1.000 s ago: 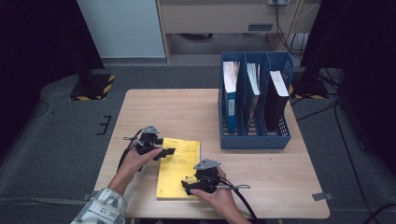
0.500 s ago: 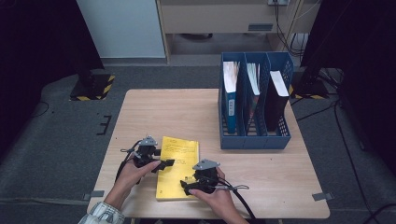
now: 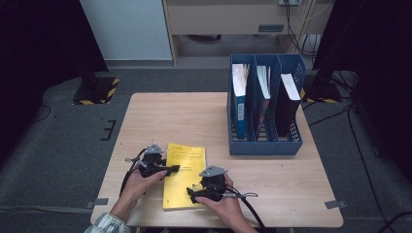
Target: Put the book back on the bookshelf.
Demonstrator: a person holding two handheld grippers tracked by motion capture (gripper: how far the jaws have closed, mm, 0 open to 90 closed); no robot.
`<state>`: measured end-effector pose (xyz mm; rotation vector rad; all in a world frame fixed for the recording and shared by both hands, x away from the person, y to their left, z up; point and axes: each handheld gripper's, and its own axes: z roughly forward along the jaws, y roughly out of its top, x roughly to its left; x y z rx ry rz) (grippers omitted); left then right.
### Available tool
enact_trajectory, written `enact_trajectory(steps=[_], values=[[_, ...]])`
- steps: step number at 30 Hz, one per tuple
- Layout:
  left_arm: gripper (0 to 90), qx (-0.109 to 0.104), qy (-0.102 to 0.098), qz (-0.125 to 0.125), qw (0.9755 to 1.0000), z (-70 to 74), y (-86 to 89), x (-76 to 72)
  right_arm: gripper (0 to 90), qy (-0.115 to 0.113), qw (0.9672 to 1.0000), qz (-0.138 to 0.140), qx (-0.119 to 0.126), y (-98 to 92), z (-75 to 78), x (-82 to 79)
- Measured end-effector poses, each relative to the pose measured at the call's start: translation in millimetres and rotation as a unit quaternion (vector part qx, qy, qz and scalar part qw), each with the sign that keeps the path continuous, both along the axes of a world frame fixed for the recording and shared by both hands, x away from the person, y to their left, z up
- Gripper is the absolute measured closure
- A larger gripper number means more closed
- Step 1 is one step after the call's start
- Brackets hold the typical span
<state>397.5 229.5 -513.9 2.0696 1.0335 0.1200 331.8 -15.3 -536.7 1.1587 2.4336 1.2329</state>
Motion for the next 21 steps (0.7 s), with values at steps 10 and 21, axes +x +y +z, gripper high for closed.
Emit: enact_trajectory(steps=[10,21], values=[[34.4,0.012,0.004,-0.002,0.9999,-3.5,-1.8,2.2,4.6,0.0,1.0,-0.005,-0.001,0.5,-0.2,-1.1],[26.7,-0.015,-0.001,-0.011,0.9998,5.2,3.1,-20.4,3.6,0.006,1.0,-0.004,0.001,3.6,-0.5,-5.5]])
